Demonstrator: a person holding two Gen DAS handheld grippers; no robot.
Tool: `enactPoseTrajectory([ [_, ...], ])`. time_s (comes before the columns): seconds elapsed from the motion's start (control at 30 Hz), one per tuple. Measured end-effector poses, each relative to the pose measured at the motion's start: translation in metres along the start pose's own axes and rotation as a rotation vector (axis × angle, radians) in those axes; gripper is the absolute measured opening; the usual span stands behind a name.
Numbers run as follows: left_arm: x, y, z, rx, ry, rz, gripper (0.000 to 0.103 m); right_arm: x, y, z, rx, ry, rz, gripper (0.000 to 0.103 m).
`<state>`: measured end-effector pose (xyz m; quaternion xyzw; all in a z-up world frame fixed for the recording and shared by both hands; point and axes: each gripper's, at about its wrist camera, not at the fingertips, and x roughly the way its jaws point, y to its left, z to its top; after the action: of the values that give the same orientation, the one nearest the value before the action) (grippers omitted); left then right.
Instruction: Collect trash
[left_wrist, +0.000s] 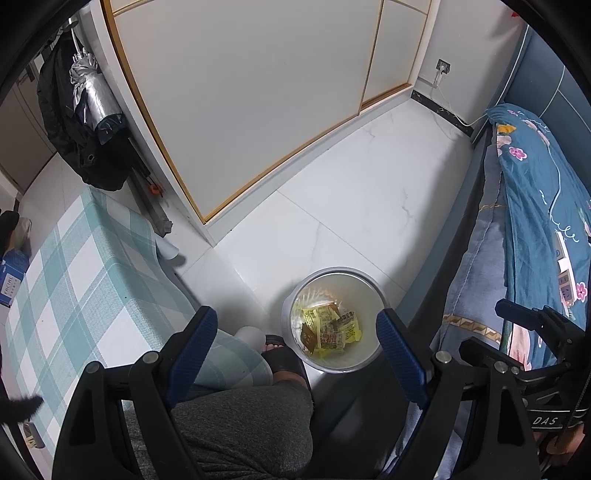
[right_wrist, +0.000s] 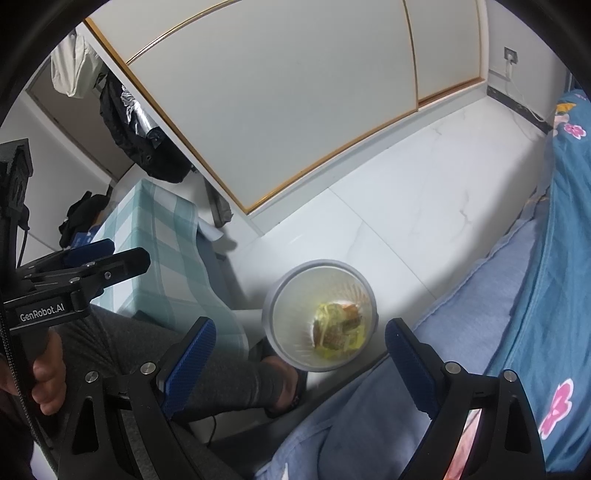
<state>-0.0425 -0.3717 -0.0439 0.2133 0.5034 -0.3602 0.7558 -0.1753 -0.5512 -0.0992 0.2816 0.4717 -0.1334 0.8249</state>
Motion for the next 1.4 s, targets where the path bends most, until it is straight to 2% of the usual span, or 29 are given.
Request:
enactPoseTrajectory([
  [0.93, 0.0, 0.0, 0.001, -0.025, -0.019, 0.004, 0.086, -0.004, -0.001, 0.007, -0.016, -0.006, 0.006, 0.094],
  [1.4, 0.0, 0.01, 0.001, -0.084, -0.01, -0.04, 0.085, -0.005, -0.002, 0.005, -0.016, -0.005, 0.003, 0.094],
])
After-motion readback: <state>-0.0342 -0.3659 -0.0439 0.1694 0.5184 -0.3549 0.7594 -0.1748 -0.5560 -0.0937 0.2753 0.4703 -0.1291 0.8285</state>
